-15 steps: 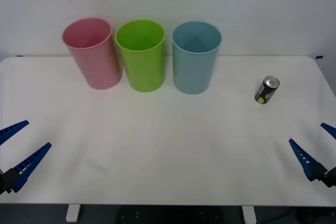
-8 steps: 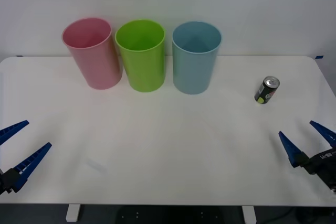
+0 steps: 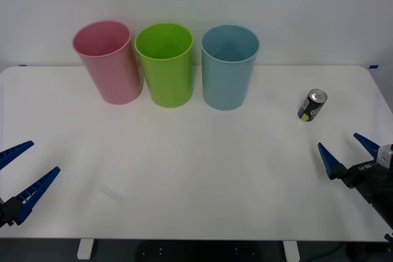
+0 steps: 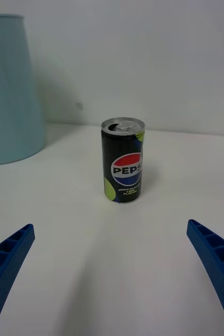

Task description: Grasp the object on the table and drop it into the matching bin: aluminum can to the light blue bin, PET bottle to the pink bin.

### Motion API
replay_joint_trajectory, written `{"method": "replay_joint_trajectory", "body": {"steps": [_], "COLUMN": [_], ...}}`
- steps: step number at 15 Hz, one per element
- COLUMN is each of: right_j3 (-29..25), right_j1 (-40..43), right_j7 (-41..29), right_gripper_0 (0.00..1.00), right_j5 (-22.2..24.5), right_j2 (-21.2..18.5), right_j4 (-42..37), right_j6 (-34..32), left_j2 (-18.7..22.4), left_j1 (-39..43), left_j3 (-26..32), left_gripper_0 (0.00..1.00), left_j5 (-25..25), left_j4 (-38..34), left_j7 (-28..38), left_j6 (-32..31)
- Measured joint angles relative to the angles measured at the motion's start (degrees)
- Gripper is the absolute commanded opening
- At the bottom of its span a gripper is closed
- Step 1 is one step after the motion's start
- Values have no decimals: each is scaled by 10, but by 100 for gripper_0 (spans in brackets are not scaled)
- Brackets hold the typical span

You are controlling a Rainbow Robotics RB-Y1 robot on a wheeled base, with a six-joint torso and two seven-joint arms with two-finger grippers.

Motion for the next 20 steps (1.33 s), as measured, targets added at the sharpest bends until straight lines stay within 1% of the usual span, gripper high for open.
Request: {"method": "replay_joint_trajectory", "body": {"steps": [2, 6, 11, 15, 20], "right_j3": [8, 11, 27, 28, 28], "right_j1": [-19, -69, -109, -168, -211], "right_j7": [8, 32, 48, 61, 74], "right_gripper_0": [100, 100, 100, 100, 100], "right_j5": [0, 1, 3, 7, 24], "right_j2": [1, 4, 14, 24, 43], "right_j4": [11, 69, 92, 156, 179], "right_j6": [21, 37, 93, 106, 156], "left_j2": [0, 0, 0, 0, 0], "left_j1": [0, 0, 0, 0, 0], "left_j3": [0, 0, 0, 0, 0], "left_gripper_0": [100, 100, 100, 100, 100], "left_j5": [0, 0, 0, 0, 0], "left_j4": [0, 0, 0, 0, 0], "left_j7": [0, 0, 0, 0, 0], "left_j6": [0, 0, 0, 0, 0]}}
